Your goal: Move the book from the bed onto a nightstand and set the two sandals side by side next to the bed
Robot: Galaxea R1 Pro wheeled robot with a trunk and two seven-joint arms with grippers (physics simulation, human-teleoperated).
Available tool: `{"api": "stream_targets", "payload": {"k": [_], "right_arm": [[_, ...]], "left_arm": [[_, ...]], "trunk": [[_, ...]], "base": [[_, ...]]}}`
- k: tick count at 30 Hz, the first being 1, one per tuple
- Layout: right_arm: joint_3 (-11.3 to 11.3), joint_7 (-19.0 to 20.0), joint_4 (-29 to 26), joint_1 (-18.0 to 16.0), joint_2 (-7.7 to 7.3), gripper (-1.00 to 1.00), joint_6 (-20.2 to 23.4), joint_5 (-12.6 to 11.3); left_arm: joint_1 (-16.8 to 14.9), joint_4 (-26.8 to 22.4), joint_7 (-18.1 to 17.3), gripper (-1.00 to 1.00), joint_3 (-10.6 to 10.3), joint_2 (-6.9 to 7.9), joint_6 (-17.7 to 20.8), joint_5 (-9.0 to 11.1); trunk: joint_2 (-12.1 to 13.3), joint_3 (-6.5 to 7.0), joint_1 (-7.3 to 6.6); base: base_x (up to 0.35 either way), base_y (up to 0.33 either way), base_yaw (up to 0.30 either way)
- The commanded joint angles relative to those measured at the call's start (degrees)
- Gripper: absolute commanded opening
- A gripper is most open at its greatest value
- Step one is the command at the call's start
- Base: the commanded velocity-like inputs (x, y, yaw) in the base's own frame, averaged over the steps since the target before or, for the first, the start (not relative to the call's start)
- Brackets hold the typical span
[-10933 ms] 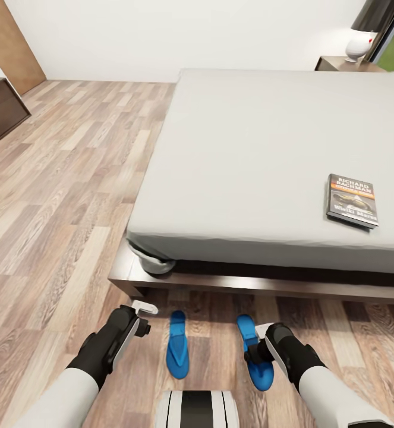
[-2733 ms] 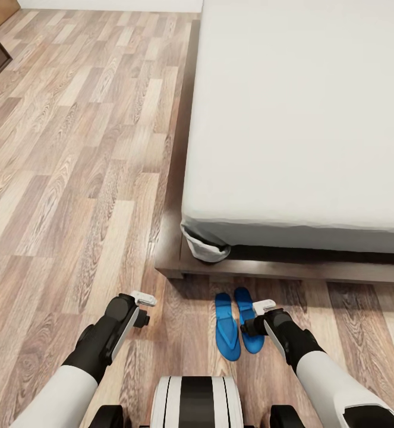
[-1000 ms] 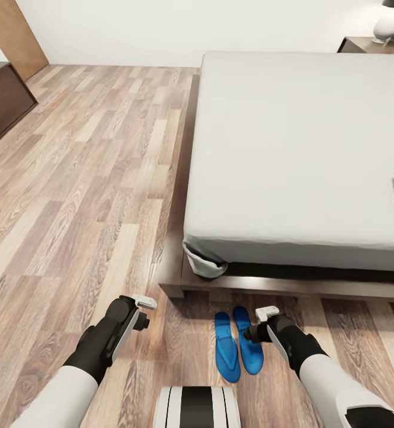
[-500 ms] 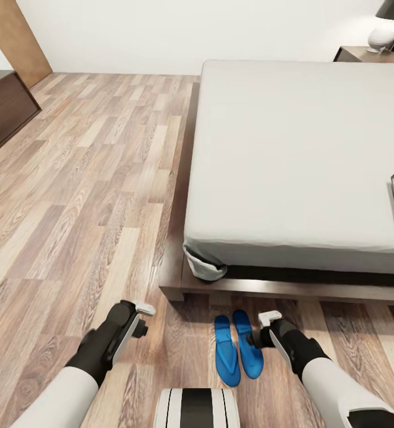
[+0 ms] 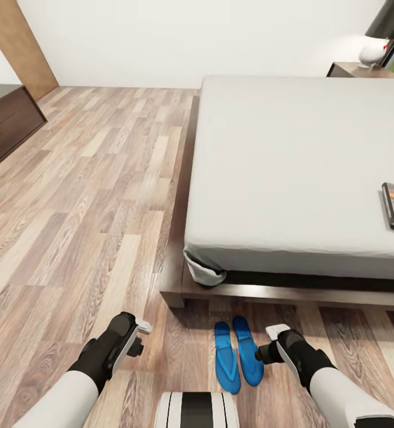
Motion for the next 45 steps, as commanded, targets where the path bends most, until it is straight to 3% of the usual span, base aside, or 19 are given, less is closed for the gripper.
{"api": "stream_targets", "payload": {"k": [1, 9, 18, 40, 45], "right_arm": [[0.32, 0.35, 0.25, 0.17, -0.25, 1.0, 0.29, 0.61], [-0.32, 0.2, 1.87, 1.13, -1.29, 1.0, 0.22, 0.53], [-3.13, 0.24, 2.38, 2.1, -2.0, 1.0, -0.51, 0.69], [-3.73, 0.09, 2.66, 3.87, -2.04, 1.0, -4.15, 0.81], [-3.74, 0.08, 2.66, 4.33, -1.97, 1.0, -4.32, 0.83]], "left_arm": [[-0.01, 1.18, 0.0, 1.0, -0.1, 0.01, 0.25, -0.18], [-0.02, 8.57, 0.1, 1.0, -0.08, 0.02, 0.25, -0.04], [-0.04, 14.55, 0.05, 1.0, 0.25, 0.58, -4.63, 0.08], [-0.05, 16.1, 0.04, 1.0, 0.51, 0.8, -6.52, 0.25], [-0.06, 16.18, -0.06, 1.0, 0.56, 0.81, -8.58, 0.3]], "trunk": [[0.0, 0.19, -0.03], [0.11, 1.96, -0.24], [0.23, 3.96, -0.47], [0.52, 8.83, -1.04], [0.59, 9.94, -1.17]], "base": [[0.0, 0.0, 0.0], [0.0, 0.0, 0.0], [0.0, 0.0, 0.0], [0.0, 0.0, 0.0], [0.0, 0.0, 0.0]]}}
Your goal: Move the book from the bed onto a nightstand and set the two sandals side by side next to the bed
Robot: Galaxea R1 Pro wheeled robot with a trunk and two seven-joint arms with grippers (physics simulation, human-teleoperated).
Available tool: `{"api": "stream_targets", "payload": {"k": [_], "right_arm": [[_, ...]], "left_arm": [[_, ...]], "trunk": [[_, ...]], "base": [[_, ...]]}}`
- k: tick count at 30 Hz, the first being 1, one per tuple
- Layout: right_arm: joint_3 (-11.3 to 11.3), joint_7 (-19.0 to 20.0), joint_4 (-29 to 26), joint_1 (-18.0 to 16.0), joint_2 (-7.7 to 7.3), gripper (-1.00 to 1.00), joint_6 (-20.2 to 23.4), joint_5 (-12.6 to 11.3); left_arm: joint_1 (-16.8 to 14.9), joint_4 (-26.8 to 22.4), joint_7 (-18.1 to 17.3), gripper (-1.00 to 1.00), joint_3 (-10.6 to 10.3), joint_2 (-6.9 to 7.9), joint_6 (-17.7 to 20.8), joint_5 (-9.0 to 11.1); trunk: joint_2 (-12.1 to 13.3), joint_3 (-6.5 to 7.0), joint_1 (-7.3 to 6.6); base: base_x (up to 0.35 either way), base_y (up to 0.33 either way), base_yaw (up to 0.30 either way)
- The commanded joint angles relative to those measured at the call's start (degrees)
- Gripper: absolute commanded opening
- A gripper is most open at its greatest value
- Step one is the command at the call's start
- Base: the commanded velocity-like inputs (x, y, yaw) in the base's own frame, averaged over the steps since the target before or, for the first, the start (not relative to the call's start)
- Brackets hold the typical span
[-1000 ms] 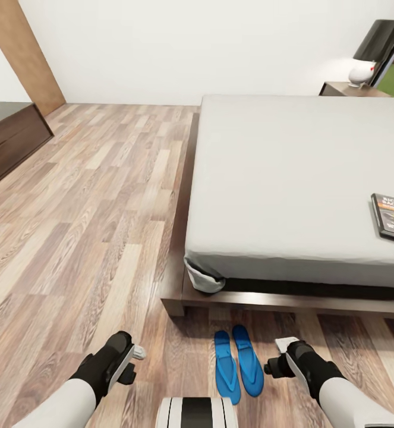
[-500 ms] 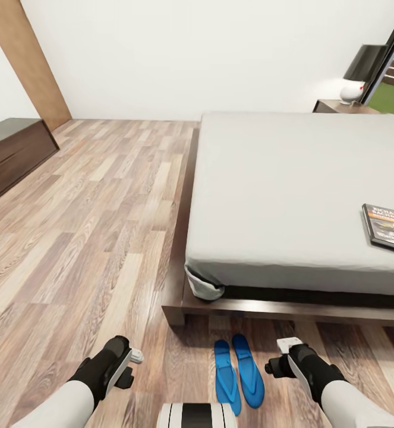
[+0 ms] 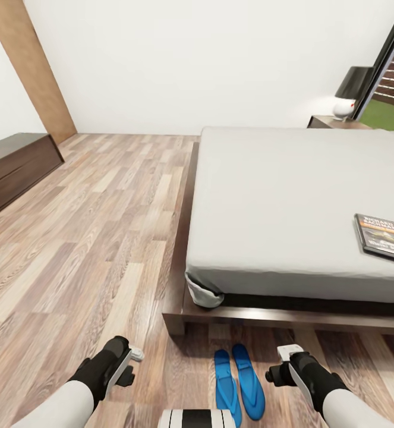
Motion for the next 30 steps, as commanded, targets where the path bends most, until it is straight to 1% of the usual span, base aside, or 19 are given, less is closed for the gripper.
{"api": "stream_targets", "payload": {"k": [1, 11, 17, 24, 30], "right_arm": [[-0.02, 0.41, -0.1, 0.05, 0.0, 1.0, 0.27, 0.62], [0.04, 0.41, -0.03, 0.21, 0.09, 1.0, 0.22, 0.65], [0.04, 0.41, -0.03, 0.55, 0.1, 1.0, 0.19, 0.64], [0.01, 0.41, -0.03, 0.92, -0.01, 1.0, 0.03, 0.61], [0.01, 0.41, 0.02, 1.25, 0.06, 1.0, -1.59, 0.53]], "left_arm": [[-0.01, -0.04, -0.05, 1.0, -0.19, 0.02, -0.16, -0.15], [-0.02, 0.1, -0.21, 1.0, -0.17, 0.02, -1.62, 0.11], [-0.02, 0.12, -0.23, 1.0, -0.17, 0.02, -2.04, 0.08], [0.0, 0.22, -0.31, 1.0, -0.17, 0.02, -4.14, -0.23], [0.0, 1.03, -0.28, 1.0, -0.17, 0.02, -5.23, -0.17]], "trunk": [[0.0, 0.19, -0.03], [0.15, 2.4, -0.3], [2.55, 3.48, -1.62], [5.36, 4.73, -3.15], [7.77, 5.81, -4.47]], "base": [[0.0, 0.0, 0.0], [0.0, 0.0, 0.0], [0.0, 0.0, 0.0], [0.0, 0.0, 0.0], [0.0, 0.0, 0.0]]}}
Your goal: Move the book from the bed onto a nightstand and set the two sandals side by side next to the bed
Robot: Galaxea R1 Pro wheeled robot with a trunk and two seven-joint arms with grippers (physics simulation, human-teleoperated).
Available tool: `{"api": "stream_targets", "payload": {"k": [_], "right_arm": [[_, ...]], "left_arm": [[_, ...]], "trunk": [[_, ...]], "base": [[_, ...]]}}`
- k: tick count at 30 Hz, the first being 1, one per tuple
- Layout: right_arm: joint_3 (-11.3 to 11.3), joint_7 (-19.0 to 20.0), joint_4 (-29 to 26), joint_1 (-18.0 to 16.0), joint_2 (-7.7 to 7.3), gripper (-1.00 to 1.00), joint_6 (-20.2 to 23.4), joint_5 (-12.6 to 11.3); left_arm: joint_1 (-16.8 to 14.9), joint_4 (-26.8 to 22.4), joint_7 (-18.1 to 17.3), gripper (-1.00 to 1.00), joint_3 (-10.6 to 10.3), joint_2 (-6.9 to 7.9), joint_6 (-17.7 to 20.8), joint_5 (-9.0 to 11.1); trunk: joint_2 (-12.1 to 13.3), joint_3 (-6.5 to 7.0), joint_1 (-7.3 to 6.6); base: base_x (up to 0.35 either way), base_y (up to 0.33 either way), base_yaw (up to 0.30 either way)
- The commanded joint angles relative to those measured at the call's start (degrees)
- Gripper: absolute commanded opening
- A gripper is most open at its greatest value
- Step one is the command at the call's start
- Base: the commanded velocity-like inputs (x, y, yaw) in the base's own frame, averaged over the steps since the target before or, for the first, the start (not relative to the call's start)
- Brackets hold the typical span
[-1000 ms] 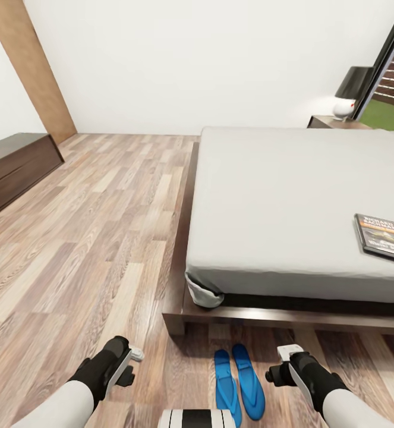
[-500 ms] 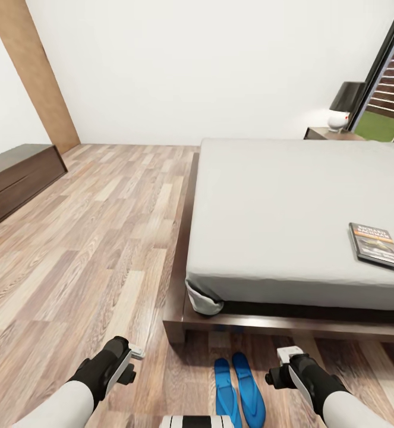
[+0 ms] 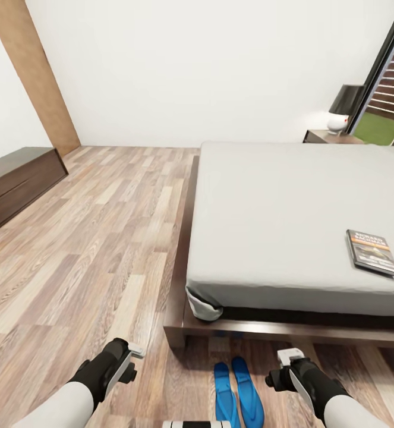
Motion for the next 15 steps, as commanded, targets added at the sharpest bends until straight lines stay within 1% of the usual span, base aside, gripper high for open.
{"api": "stream_targets", "payload": {"k": [1, 3, 8, 15], "right_arm": [[-0.04, 0.41, -0.06, 0.06, 0.01, 1.0, -0.4, 0.6], [-0.05, 0.41, 0.35, 0.18, 0.02, 1.0, -1.8, 0.56], [-0.12, 0.41, 1.68, 0.4, -0.07, 1.0, -3.66, 0.51], [-0.15, 0.41, 2.55, 0.57, -0.15, 1.0, -4.55, 0.53]], "left_arm": [[-0.02, 0.23, 0.05, 1.0, -0.21, 0.02, -0.08, -0.17], [-0.02, 0.83, 0.05, 1.0, -0.21, 0.02, -0.91, -0.23], [-0.03, 2.17, 0.05, 1.0, -0.21, 0.05, -2.28, -0.27], [-0.02, 3.6, 0.07, 1.0, -0.21, 0.06, -3.19, -0.23]], "trunk": [[0.4, 0.14, -0.23], [1.2, 0.5, -0.67], [3.21, 1.4, -1.77], [6.01, 2.65, -3.31]], "base": [[0.0, 0.0, 0.0], [0.0, 0.0, 0.0], [0.0, 0.0, 0.0], [0.0, 0.0, 0.0]]}}
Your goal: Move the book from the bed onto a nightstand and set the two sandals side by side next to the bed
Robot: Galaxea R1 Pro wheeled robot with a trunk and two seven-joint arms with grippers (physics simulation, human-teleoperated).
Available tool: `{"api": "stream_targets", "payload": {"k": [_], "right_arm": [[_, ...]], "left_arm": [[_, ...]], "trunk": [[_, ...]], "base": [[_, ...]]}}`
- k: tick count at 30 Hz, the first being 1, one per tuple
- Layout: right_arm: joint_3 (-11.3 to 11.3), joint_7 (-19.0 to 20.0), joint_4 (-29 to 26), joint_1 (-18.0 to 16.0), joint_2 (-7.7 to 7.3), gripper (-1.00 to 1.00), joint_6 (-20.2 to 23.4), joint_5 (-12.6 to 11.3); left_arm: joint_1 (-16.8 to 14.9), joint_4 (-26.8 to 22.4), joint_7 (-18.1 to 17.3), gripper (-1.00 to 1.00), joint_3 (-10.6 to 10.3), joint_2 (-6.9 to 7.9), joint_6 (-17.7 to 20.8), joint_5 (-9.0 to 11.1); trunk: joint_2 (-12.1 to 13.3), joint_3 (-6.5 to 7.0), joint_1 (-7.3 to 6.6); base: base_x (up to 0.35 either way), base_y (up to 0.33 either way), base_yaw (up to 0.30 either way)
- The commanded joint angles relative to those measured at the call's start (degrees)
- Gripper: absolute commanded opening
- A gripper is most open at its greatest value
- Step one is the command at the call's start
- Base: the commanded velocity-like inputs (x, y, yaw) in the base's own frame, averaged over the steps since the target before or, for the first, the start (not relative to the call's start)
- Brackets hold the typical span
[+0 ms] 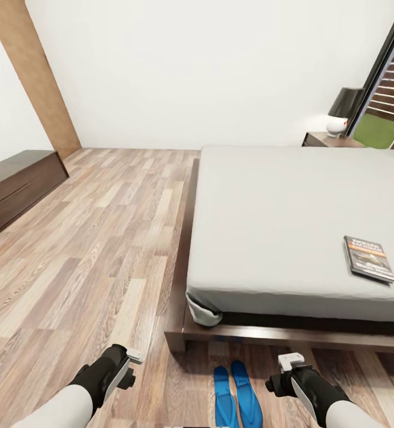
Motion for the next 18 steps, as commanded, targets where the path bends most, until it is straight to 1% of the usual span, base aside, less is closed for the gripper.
{"api": "stream_targets", "payload": {"k": [1, 8, 12, 13, 16, 17, 18], "right_arm": [[-0.06, 0.38, -0.04, 0.13, -0.04, 1.0, 0.21, 0.61], [-0.11, 0.38, 0.12, 1.64, -0.1, 1.0, -0.24, 0.62], [-0.13, 0.38, 0.18, 2.91, -0.08, 1.0, -2.94, 0.6], [-0.13, 0.38, 0.18, 2.91, -0.08, 1.0, -2.94, 0.6], [-0.13, 0.37, 0.25, 3.49, -0.07, 1.0, -5.5, 0.57], [-0.13, 0.37, 0.25, 3.49, -0.07, 1.0, -5.5, 0.57], [-0.13, 0.37, 0.26, 3.72, -0.06, 1.0, -6.11, 0.56]], "left_arm": [[-0.02, 0.11, 0.05, 1.0, -0.19, 0.0, 0.01, -0.21], [0.0, 0.71, 0.05, 1.0, -0.19, 0.0, -1.85, -0.29], [-0.02, 2.05, 0.06, 1.0, -0.24, -0.02, -3.88, -0.23], [-0.02, 2.05, 0.06, 1.0, -0.24, -0.02, -3.88, -0.23], [0.01, 3.29, 0.06, 1.0, -0.26, -0.03, -6.2, -0.21], [0.01, 3.29, 0.06, 1.0, -0.26, -0.03, -6.2, -0.21], [0.02, 3.72, 0.06, 1.0, -0.26, -0.03, -7.05, -0.22]], "trunk": [[0.4, 0.14, -0.23], [3.21, 1.4, -1.77], [4.81, 2.12, -2.65], [5.21, 2.3, -2.87], [6.41, 2.83, -3.53], [6.82, 3.01, -3.75], [7.22, 3.19, -3.97]], "base": [[0.0, 0.0, 0.0], [0.0, 0.0, 0.0], [0.0, 0.0, 0.0], [0.0, 0.0, 0.0], [0.0, 0.0, 0.0], [0.0, 0.0, 0.0], [0.0, 0.0, 0.0]]}}
